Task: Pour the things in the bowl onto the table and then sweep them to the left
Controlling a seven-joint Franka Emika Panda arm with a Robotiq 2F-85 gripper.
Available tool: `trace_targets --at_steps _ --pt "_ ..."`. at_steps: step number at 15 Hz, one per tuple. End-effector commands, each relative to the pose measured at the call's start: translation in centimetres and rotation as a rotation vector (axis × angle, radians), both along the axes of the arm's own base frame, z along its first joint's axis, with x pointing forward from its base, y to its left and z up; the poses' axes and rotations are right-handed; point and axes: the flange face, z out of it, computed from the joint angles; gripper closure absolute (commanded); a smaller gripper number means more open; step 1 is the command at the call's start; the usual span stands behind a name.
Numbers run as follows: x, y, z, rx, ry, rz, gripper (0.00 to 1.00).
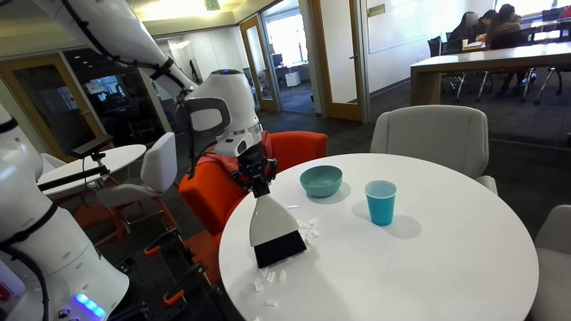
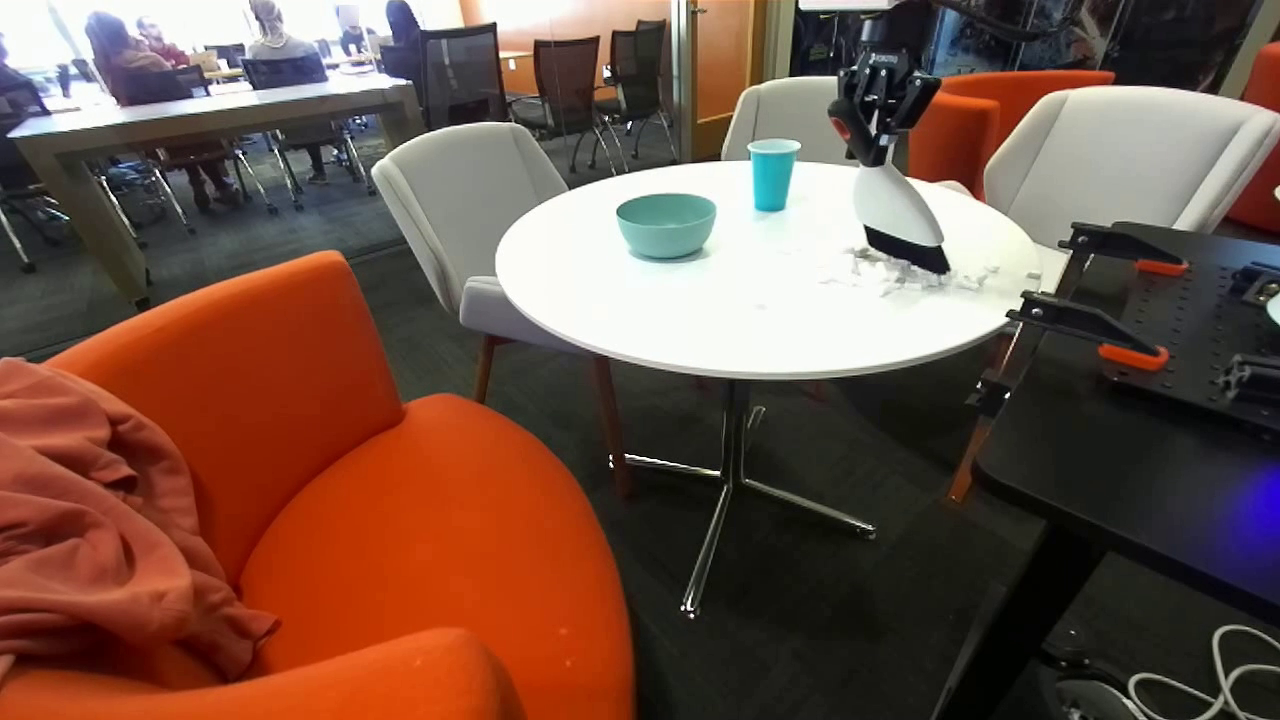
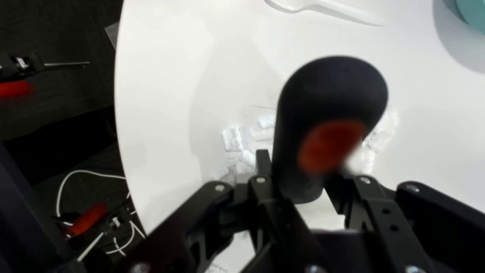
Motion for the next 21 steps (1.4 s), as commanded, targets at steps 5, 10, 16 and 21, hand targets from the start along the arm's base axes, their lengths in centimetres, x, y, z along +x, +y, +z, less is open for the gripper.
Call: trace_targets --at_steps 5,10,16,21 --pt "-2.3 -0.6 3.0 -0.105 -0.173 0.090 0.87" --pt "-4.0 -6.9 3.9 -0.165 -0.173 0.197 0.87" --pt "-4.5 -16.9 3.2 -0.292 -0.110 0.328 0.87" --pt "-1.6 -19.4 -0.6 -0.340 -0.050 0.465 0.87"
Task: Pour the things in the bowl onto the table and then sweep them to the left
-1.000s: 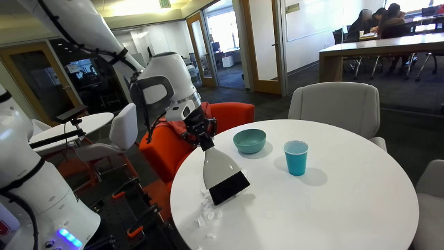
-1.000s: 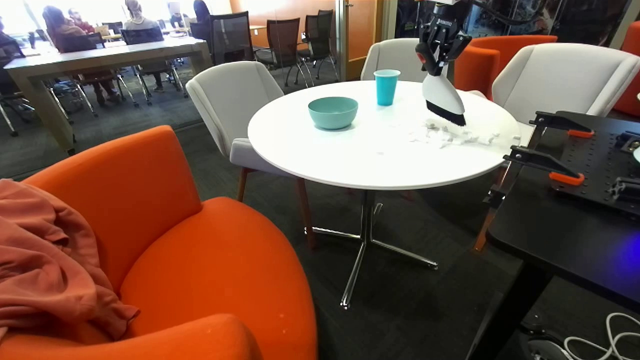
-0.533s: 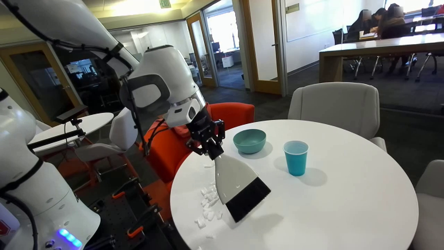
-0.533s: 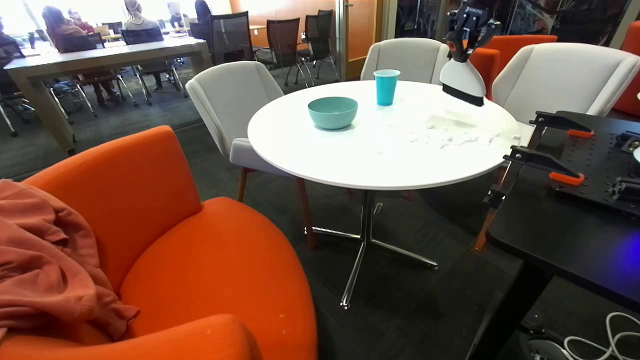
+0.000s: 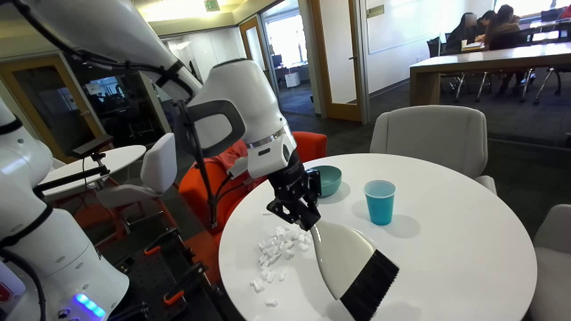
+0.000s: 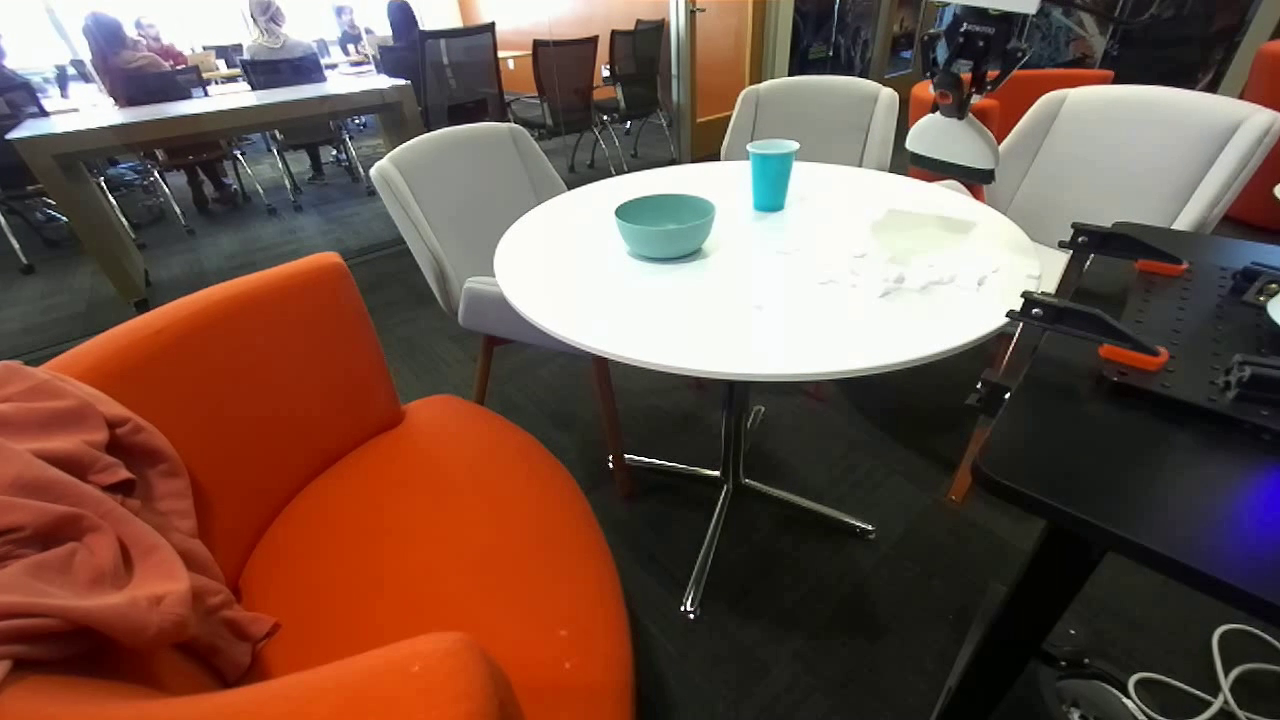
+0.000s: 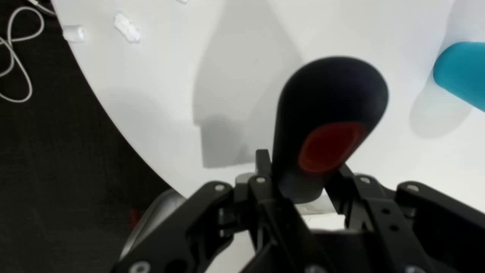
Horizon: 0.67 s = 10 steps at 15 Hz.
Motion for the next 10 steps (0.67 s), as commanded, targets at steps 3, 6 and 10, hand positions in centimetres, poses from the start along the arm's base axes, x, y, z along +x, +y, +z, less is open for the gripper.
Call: trace_targets --at_steps 3,6,10 --pt "4.0 -2.2 -5.6 -0.057 0.075 0.104 0.87" --pt "4.5 -2.5 -9.4 -0.002 0.118 0.122 0.87" --pt "5.3 -2.6 -14.0 0.057 0.170 0.163 0.87"
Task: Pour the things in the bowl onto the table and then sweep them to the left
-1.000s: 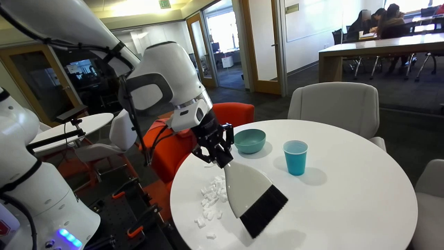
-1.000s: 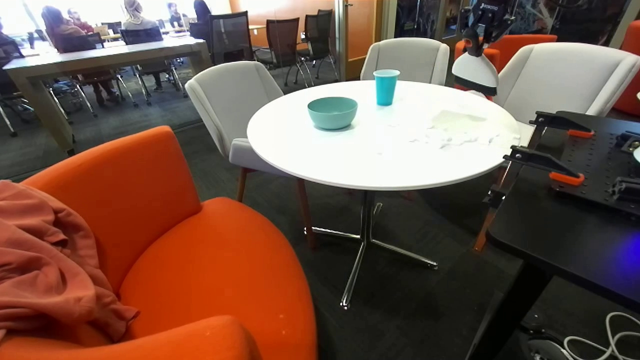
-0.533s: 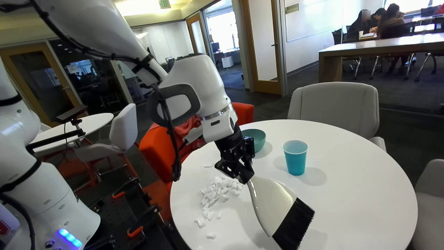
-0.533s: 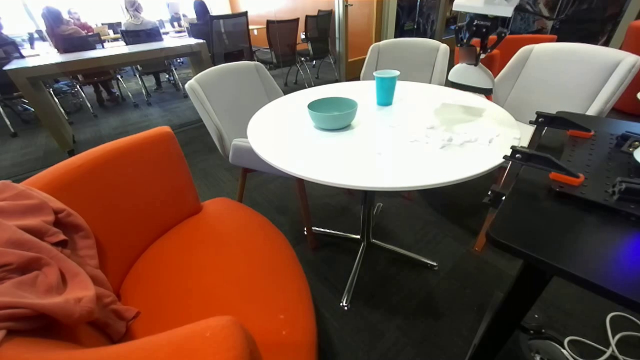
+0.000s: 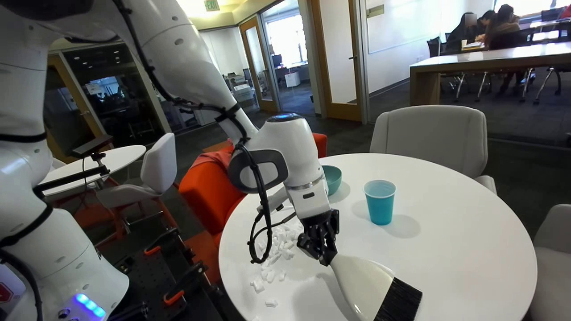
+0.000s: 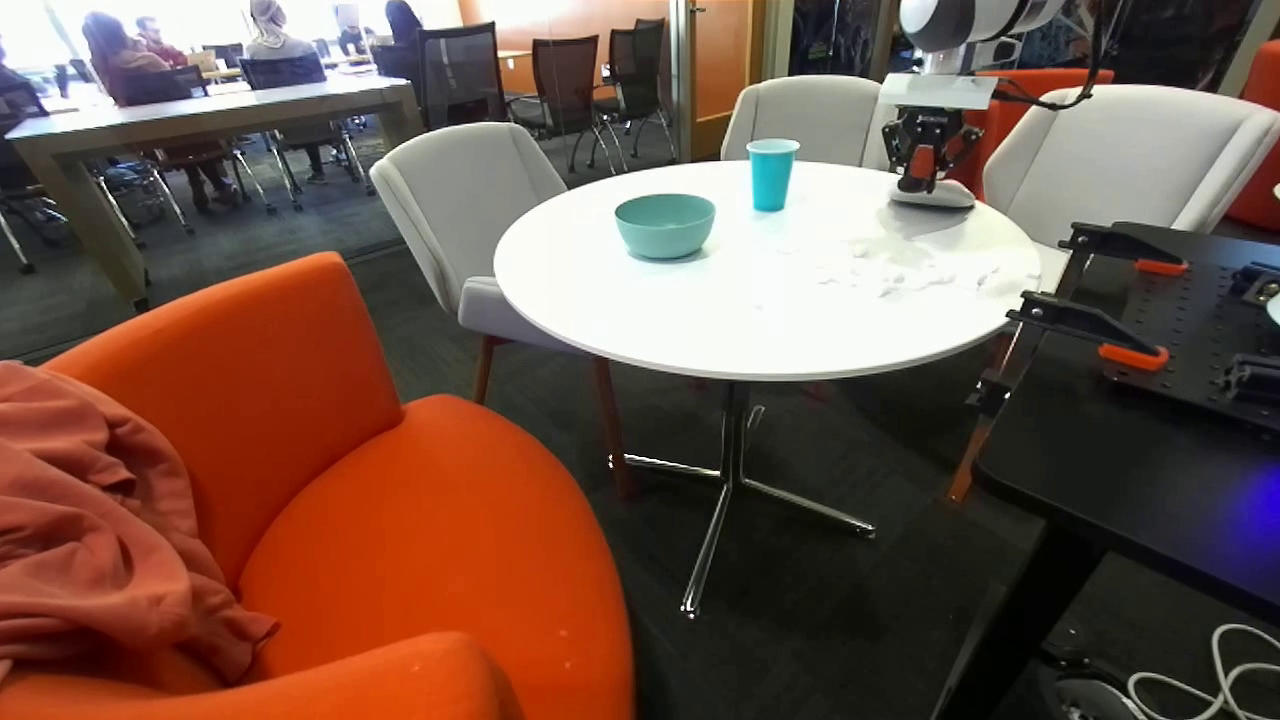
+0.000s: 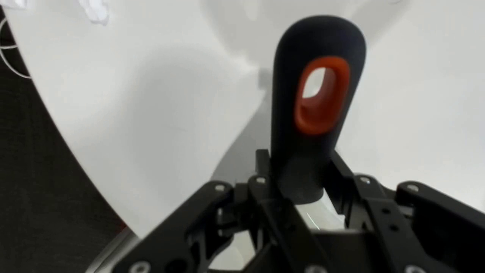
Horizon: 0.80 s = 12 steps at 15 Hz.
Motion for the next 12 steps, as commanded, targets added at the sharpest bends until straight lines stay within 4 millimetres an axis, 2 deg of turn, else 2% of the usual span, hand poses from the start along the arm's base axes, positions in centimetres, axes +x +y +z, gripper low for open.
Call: trace_targets --at_steps 1,3,4,5,7,11,12 --pt "1.3 -0.6 -3.4 0.050 0.034 0.031 0.87" --pt "1.5 -0.7 -4.8 0.077 0.040 0.037 0.87" --pt "1.5 -0.8 -5.0 0.079 0.037 0.045 0.68" --pt "1.5 -0.7 -4.7 0.094 0.021 0.054 0.38" --pt "1.0 -0.3 -3.1 0.117 -0.015 0.087 0.34" --pt "-0.5 2.0 0.0 0.249 -0.126 0.181 0.05" --pt "-1.1 2.6 0.4 0.299 -0.141 0.195 0.01"
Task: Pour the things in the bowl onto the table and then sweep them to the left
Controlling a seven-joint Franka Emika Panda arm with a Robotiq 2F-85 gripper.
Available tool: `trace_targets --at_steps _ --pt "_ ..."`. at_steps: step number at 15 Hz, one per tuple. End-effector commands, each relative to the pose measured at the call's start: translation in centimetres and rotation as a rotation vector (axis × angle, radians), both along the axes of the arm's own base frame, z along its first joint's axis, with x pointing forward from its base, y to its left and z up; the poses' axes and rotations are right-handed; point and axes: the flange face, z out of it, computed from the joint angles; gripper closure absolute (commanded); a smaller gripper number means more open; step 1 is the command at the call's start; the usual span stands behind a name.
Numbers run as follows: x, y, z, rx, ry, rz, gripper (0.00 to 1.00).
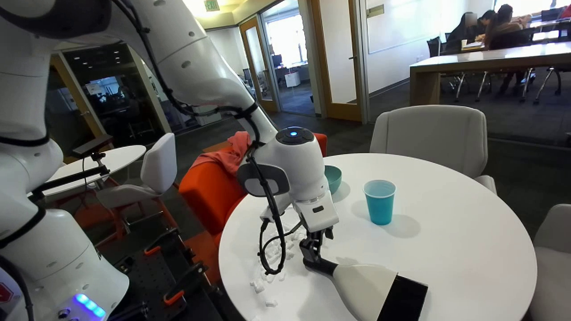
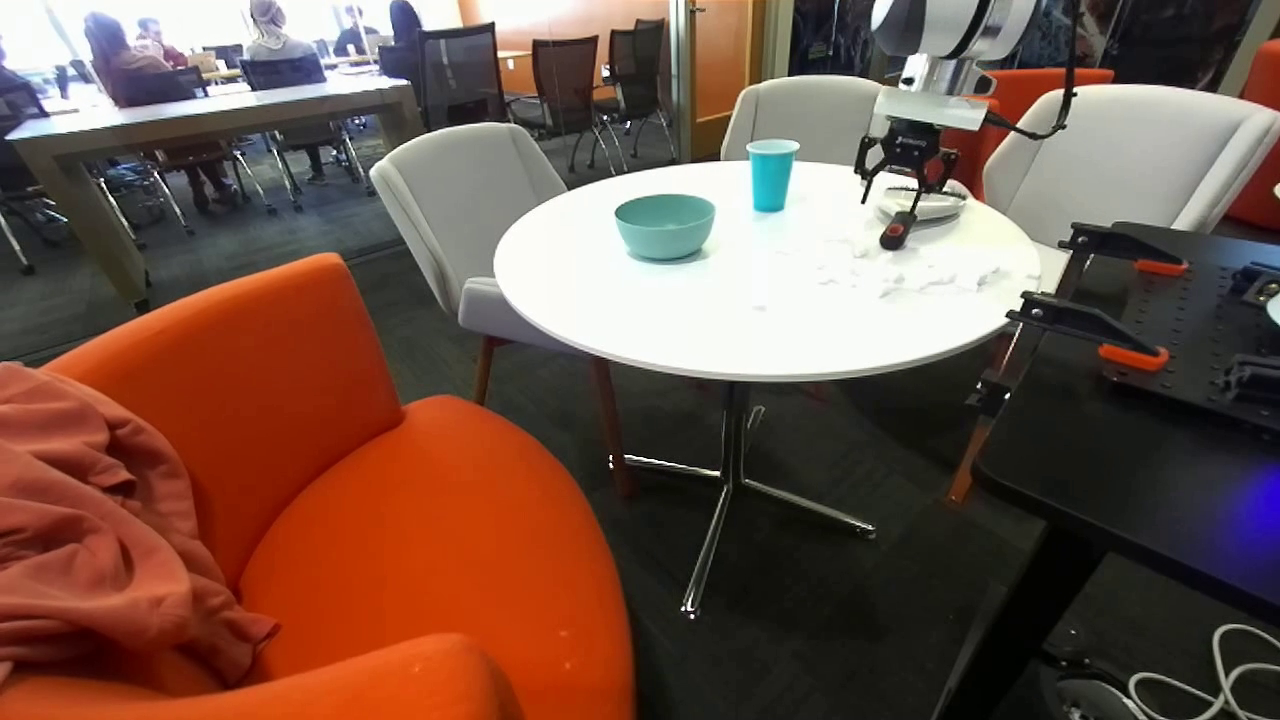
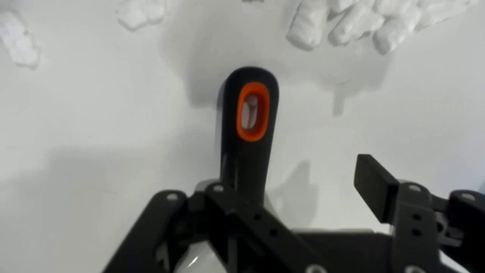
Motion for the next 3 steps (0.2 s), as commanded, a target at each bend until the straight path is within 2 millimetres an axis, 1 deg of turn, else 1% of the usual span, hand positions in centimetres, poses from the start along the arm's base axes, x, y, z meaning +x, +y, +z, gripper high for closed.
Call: trace_targets --at_steps 1,3 --pt "-2.8 2.1 3.3 0.158 -0.047 0.054 0.00" --pt "-4.3 2.5 3.8 0.221 -0.049 0.052 0.00"
